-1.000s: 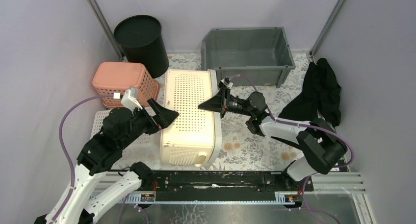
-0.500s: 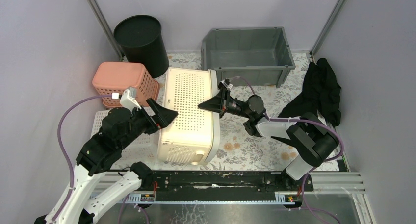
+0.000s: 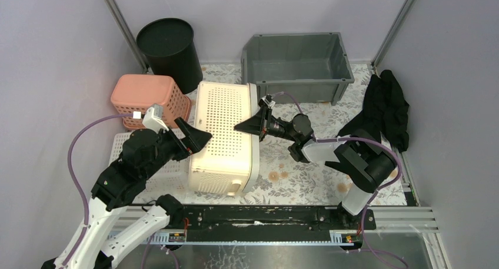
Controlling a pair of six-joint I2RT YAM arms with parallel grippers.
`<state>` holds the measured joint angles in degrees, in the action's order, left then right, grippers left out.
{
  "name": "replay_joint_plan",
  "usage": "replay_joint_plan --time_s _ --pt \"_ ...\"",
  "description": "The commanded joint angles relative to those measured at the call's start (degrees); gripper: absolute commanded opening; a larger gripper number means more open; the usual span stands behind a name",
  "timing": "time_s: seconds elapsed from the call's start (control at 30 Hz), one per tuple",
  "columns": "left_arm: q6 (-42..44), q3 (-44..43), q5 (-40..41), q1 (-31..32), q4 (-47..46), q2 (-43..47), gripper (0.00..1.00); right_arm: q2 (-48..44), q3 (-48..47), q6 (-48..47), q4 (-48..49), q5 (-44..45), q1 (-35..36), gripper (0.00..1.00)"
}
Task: Turn the large container upside down
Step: Turn the container upside down at the center of the board.
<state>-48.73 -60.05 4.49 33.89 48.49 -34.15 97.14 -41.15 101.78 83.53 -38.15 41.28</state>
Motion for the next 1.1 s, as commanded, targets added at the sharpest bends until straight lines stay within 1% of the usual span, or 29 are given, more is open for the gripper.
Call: replay_joint_plan --time_s 0.0,0.8,1.07 --pt "0.7 -1.2 -0.4 -0.1 -0.2 -0.4 1.00 0.4 -4.6 -1.8 14.2 2.7 0.9 0.00" --pt "0.8 -1.0 -0.1 -0.1 -0.5 -0.3 1.00 3.3 -13.5 -1.6 14.3 4.5 3.5 0.00" --pt "0.7 -1.0 -0.2 -0.1 -0.4 -0.1 1.00 2.3 -15.5 -0.9 14.3 5.6 4.2 0.00"
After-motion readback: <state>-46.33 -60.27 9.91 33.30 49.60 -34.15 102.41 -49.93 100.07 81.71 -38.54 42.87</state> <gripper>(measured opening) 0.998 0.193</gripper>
